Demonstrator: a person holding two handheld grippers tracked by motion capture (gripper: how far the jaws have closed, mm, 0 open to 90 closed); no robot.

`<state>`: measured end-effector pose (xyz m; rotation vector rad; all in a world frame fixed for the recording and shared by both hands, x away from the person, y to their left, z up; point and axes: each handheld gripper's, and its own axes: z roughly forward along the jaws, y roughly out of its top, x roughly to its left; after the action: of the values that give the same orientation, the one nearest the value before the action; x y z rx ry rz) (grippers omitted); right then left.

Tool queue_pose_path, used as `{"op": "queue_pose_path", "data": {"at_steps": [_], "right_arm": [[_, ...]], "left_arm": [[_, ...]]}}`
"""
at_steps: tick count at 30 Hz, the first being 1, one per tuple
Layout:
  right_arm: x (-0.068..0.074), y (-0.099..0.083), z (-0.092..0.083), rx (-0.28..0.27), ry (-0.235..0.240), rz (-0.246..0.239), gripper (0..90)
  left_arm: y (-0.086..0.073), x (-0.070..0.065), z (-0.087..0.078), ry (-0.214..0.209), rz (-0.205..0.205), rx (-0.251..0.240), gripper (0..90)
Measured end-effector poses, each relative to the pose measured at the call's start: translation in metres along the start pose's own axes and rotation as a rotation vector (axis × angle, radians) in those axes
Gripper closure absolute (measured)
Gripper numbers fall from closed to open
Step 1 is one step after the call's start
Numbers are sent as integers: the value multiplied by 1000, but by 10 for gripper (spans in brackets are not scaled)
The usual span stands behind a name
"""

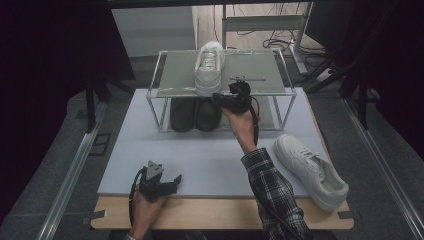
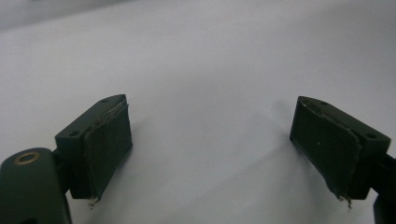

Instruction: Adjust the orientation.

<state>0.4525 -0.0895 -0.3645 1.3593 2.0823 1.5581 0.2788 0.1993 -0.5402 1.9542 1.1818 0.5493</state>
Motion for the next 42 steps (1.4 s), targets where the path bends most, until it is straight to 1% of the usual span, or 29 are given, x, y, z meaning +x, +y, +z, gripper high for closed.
{"op": "queue_pose_path", "data": {"at_steps": [1,3,9,14,18,25,34,36,37,39,40,41,42], "right_arm": [[0,0,-1,3,-5,-3,895],[-2,-1,-2,4,6,8,894],[-1,-6,-7,18,8,-21,875],[2,-10,-13,37,10,-61,838],[2,-14,-17,53,22,-71,801],[3,-24,-23,84,4,-122,755],[6,-36,-29,114,-8,-186,670],[7,-37,-30,118,-9,-192,657],[8,-40,-31,126,-12,-209,626],[9,-42,-33,132,-18,-225,593],[9,-42,-33,132,-18,-225,593],[10,-45,-34,143,-17,-237,561],[10,-46,-34,149,-18,-242,548]], "left_arm": [[0,0,0,0,0,0,121],[0,0,0,0,0,0,121],[0,0,0,0,-1,0,121],[0,0,0,0,0,0,121],[0,0,0,0,0,0,121],[0,0,0,1,3,2,121],[0,0,0,1,5,5,121],[0,0,0,1,5,5,121],[0,0,0,1,5,5,121],[0,0,0,1,4,4,121],[0,0,0,1,4,4,121],[0,0,0,1,4,4,121],[0,0,0,1,3,4,121]]}}
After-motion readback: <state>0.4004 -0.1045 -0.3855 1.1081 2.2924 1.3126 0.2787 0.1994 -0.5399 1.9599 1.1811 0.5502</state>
